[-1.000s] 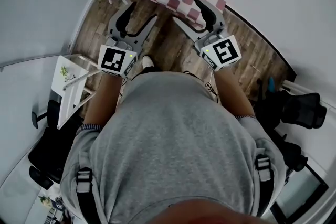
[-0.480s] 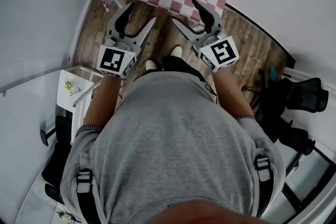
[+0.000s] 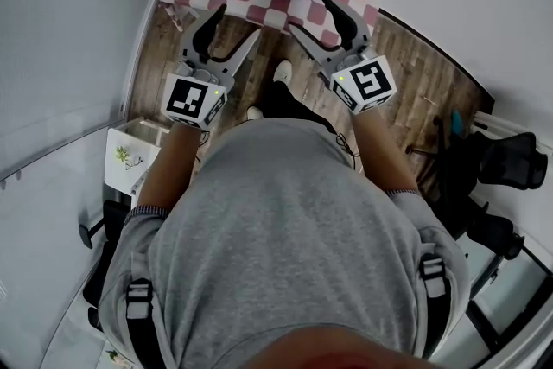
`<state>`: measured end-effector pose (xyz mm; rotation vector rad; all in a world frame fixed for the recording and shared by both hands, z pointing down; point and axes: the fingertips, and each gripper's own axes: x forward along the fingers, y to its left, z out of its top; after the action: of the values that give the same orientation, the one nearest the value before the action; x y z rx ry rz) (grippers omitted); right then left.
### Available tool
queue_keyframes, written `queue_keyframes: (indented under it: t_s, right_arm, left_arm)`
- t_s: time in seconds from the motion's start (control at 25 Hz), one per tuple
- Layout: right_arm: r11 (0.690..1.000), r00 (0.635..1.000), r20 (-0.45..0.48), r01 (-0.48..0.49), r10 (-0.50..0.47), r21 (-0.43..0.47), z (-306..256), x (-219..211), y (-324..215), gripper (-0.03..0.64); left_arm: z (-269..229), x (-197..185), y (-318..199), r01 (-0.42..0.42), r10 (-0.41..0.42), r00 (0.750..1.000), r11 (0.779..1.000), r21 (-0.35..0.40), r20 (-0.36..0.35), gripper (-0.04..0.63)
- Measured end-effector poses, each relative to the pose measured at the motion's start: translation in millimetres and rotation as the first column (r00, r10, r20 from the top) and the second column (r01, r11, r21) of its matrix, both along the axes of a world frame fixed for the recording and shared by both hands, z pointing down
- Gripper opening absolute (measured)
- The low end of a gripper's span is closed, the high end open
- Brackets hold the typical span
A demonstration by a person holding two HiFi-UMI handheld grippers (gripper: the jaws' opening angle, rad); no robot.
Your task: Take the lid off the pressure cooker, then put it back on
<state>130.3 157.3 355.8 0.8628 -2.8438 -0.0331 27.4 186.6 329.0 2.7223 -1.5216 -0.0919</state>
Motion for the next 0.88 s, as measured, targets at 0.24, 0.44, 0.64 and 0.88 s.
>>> queue_keyframes:
  t_s: [0.24,0.44,0.64,0.88]
  right_arm:
    - [1.0,1.0,-0.008,-0.002,0.002,0.024,-8,4,-57,0.319]
    - [0.999,1.0,-0.001,-0.024,0.024,0.027,-12,21,-103,0.317]
    - [0.999,0.999,-0.023,-0.036,0.036,0.004,-3,38,-145,0.321]
    - [0.999,0.999,-0.021,-0.042,0.042,0.004,-2,51,-187,0.327]
  left_arm:
    - [-5,1,-55,-0.003,0.003,1.0,1.0,-0.015,-0.015,0.295]
    - [-10,11,-104,-0.012,0.012,1.0,1.0,-0.004,0.018,0.295]
    - [-12,25,-150,-0.018,0.019,0.999,1.0,-0.01,0.036,0.296]
    - [-12,43,-193,-0.027,0.026,0.997,1.0,0.006,0.074,0.302]
